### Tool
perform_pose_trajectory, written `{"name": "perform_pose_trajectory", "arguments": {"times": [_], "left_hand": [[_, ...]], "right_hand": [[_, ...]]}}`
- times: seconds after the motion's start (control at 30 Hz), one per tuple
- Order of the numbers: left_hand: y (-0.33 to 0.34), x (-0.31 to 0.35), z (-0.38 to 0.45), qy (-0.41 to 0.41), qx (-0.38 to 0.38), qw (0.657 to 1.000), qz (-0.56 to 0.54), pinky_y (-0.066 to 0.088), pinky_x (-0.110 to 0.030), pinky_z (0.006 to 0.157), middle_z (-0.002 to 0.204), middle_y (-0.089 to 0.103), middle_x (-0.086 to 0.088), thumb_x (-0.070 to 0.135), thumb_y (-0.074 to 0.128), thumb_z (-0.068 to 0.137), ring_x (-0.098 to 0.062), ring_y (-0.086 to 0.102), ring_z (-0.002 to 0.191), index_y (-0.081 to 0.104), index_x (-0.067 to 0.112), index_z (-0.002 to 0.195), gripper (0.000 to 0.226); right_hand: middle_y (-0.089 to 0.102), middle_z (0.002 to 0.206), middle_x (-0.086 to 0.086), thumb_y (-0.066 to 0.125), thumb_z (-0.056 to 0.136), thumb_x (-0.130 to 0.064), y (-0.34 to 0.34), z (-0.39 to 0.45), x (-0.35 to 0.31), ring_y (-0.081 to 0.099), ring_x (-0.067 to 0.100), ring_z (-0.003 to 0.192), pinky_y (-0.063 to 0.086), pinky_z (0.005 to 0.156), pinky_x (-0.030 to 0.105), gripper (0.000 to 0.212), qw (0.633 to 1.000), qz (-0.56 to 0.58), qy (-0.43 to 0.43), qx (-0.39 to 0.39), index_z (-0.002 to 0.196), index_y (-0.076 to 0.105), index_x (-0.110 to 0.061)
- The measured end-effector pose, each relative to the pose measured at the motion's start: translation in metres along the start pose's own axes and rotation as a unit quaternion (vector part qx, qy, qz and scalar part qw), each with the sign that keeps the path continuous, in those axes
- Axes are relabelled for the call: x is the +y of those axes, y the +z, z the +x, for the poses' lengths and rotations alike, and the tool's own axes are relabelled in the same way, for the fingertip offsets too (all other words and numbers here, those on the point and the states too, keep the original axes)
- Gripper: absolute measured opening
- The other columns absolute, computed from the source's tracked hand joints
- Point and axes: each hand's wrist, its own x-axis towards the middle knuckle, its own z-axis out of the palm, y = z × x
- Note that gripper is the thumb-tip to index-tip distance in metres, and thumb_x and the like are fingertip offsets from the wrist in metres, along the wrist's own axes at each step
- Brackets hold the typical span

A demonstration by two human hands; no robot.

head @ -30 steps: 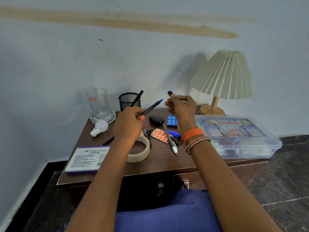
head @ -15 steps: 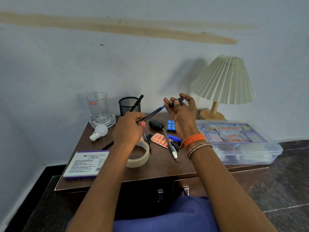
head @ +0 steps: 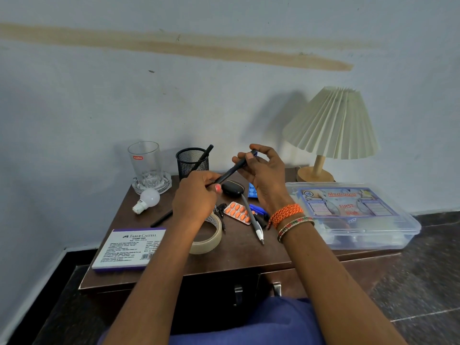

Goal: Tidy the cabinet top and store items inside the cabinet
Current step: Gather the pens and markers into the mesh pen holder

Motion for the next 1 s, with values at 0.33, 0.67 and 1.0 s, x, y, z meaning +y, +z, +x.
{"name": "perform_pose_trajectory", "arguments": {"times": [0.33, 0.67, 1.0], "left_hand": [[0.011, 0.011, -0.007, -0.019, 0.011, 0.998, -0.052, 0.055, -0.046, 0.082, 0.090, 0.072, -0.005, 0.011, 0.056, 0.091, -0.024, 0.067, 0.081, 0.064, 0.012, 0.111, 0.022], [0.015, 0.022, -0.012, 0.026, 0.003, 0.998, -0.049, 0.042, -0.015, 0.062, 0.089, 0.070, -0.010, 0.023, 0.052, 0.094, -0.014, 0.062, 0.077, 0.064, 0.009, 0.113, 0.026], [0.012, 0.018, -0.014, -0.055, 0.068, 0.995, -0.042, 0.036, -0.026, 0.060, 0.079, 0.060, -0.001, 0.023, 0.048, 0.095, -0.012, 0.051, 0.068, 0.068, 0.013, 0.100, 0.023]], "right_hand": [[0.068, 0.093, 0.004, 0.037, 0.101, -0.008, 0.006, -0.001, -0.006, 0.063, 0.011, 0.083, 0.052, 0.073, 0.029, 0.028, 0.994, -0.103, -0.012, 0.019, 0.113, 0.062, -0.010], [0.071, 0.084, 0.004, 0.052, 0.095, -0.013, 0.006, 0.000, -0.002, 0.069, 0.015, 0.082, 0.056, 0.065, 0.026, 0.003, 0.979, -0.174, -0.091, 0.056, 0.096, 0.054, -0.012], [0.052, 0.063, 0.003, 0.059, 0.084, -0.012, 0.021, 0.006, -0.003, 0.052, 0.020, 0.069, 0.054, 0.078, 0.052, 0.028, 0.972, -0.191, -0.093, 0.104, 0.060, 0.046, -0.015]]}}
